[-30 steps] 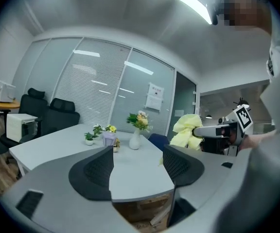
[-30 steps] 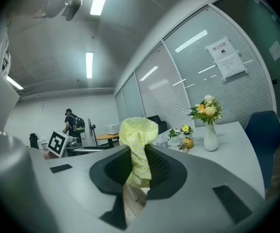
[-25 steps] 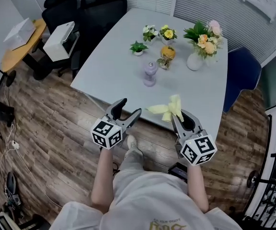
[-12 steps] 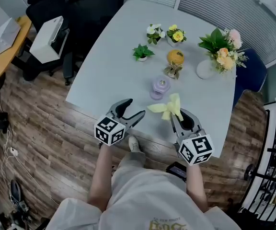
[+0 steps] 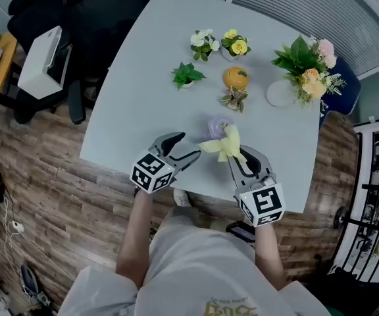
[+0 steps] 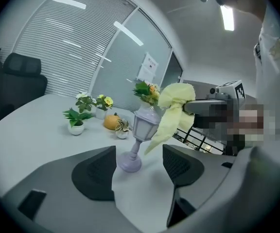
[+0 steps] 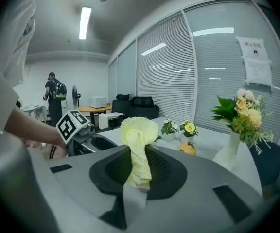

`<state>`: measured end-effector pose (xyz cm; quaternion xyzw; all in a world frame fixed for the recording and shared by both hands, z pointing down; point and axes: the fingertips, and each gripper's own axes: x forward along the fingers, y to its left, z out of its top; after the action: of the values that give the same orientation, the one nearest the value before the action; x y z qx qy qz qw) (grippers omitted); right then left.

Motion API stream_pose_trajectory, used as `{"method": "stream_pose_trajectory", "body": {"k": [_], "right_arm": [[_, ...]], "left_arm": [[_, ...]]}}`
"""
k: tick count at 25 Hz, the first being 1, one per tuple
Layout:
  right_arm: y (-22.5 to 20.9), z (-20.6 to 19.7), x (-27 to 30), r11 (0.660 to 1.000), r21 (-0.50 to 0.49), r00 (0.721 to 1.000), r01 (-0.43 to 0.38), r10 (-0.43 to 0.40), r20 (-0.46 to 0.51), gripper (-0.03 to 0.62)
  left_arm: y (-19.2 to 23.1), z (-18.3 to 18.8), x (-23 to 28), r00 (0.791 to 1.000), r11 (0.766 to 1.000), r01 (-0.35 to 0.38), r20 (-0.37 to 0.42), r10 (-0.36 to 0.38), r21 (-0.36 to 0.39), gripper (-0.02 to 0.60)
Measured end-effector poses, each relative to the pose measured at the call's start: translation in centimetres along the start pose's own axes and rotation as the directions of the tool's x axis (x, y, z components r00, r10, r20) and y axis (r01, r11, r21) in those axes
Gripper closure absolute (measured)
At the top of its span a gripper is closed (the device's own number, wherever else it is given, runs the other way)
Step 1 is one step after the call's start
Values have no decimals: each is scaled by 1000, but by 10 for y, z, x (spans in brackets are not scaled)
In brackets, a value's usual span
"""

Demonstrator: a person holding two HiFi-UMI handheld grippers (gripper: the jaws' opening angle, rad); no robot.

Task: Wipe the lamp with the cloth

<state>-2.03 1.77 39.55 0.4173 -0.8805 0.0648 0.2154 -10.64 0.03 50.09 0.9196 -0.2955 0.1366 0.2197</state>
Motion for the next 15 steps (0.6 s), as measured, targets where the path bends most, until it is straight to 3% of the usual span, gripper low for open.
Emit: {"method": "stream_pose_trajectory", "body": {"k": [10, 15], "right_arm": [[5, 11, 17, 987, -162, 999, -20, 14, -39, 523], [-2, 13, 24, 985, -171, 999, -35, 29, -37, 523]], "left_arm": [[17, -16, 24, 991, 994, 66, -120, -55, 89, 284], [19, -23, 42, 983, 988, 102, -163, -82, 118, 284]]}}
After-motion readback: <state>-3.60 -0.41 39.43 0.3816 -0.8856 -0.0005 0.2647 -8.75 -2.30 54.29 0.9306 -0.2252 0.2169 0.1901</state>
